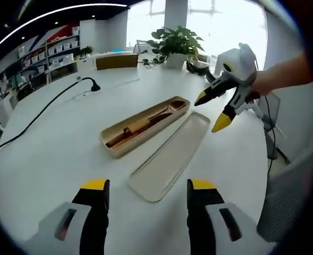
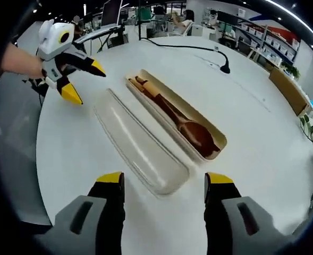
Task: Arrange the utensils inside the cutlery case until each visible utensil rests in its matching compartment.
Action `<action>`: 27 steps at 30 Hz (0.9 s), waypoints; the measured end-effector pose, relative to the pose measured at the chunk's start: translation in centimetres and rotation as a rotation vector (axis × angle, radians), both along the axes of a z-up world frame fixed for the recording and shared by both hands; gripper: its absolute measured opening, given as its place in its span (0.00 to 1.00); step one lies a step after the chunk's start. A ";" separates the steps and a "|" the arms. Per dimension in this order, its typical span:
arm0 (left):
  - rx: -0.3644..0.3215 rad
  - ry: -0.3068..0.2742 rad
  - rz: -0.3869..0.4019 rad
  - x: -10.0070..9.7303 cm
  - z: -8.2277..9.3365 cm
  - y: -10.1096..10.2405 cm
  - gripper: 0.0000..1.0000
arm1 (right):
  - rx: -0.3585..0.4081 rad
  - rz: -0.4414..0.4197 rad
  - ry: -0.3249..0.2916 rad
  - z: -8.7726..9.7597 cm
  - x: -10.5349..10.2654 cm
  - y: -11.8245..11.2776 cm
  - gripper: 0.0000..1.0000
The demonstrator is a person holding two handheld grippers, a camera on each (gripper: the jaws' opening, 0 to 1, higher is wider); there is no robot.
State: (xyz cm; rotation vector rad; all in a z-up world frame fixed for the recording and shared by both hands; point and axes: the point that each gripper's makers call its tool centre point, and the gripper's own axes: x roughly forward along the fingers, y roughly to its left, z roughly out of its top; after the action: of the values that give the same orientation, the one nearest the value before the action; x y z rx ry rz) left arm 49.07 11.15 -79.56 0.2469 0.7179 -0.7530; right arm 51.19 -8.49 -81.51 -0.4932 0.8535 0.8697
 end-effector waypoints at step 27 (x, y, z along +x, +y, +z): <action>0.060 0.037 -0.066 0.5 -2.6 -1.1 0.54 | -0.001 0.063 0.040 -1.1 -0.5 0.6 0.46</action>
State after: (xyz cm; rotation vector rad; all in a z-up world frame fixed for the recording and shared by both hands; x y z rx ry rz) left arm 49.61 10.09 -82.16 0.3131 0.7713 -0.8010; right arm 50.71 -7.88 -82.63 -0.5073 0.8793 0.9393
